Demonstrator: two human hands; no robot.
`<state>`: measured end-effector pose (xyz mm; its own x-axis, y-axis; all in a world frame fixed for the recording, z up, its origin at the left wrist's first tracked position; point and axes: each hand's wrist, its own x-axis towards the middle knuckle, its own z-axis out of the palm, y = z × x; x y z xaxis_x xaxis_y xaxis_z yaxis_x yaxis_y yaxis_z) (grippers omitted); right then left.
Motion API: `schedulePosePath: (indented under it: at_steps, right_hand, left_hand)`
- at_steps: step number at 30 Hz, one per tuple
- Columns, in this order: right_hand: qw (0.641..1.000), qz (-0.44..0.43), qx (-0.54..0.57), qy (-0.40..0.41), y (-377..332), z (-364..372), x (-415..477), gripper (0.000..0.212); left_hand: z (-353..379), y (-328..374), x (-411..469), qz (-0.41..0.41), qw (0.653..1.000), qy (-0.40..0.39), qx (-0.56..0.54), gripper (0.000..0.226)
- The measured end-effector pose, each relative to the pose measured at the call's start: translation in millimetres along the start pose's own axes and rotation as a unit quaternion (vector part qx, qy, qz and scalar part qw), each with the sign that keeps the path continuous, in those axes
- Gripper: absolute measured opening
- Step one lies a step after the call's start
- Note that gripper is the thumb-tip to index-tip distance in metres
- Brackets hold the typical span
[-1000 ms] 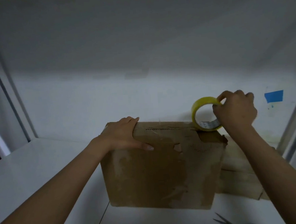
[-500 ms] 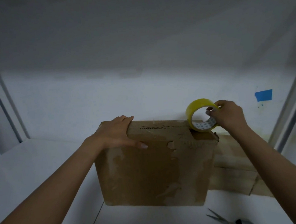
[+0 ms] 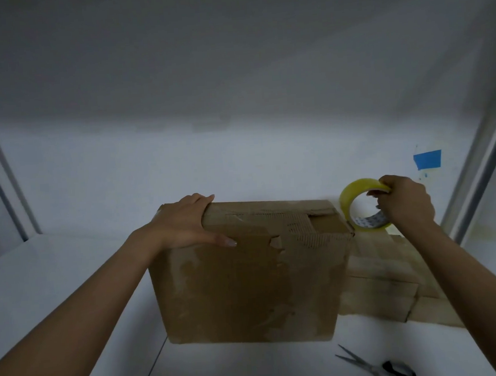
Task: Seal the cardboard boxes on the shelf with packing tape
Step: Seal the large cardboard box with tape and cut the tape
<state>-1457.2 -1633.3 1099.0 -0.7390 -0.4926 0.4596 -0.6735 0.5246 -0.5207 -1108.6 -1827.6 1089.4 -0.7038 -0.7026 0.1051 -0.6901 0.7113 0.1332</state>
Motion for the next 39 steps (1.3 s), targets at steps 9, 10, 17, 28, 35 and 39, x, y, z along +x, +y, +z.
schedulePosePath:
  at_steps: [9, 10, 17, 28, 35, 39]
  right_hand:
    - [0.982, -0.042, -0.173, 0.058, -3.6, -11.0, -1.8, 0.013]
    - [0.981, -0.039, -0.185, 0.052, 1.8, -13.1, -0.7, 0.016]
    - [0.983, -0.017, -0.182, -0.013, 21.6, -5.8, -1.9, 0.018]
    - [0.987, -0.011, -0.156, -0.034, 28.3, 5.3, -1.3, 0.018]
    - [0.985, 0.003, -0.158, -0.062, 36.8, 19.7, -6.2, 0.020]
    - [0.983, 0.003, -0.168, -0.071, 37.4, 28.8, -8.1, 0.020]
  left_hand:
    - [-1.8, 0.8, -1.1, -0.002, 1.000, -0.004, 0.000, 0.139]
    - [-1.2, 0.7, -1.1, -0.002, 1.000, -0.003, 0.000, 0.139]
    - [0.0, 0.6, 3.9, -0.003, 1.000, -0.005, 0.007, 0.140]
    - [0.6, -0.4, 3.7, -0.001, 1.000, -0.005, 0.003, 0.141]
    - [0.8, -1.5, 4.8, 0.002, 1.000, -0.006, 0.010, 0.135]
    - [1.5, -2.1, 5.7, -0.001, 1.000, -0.014, 0.009, 0.137]
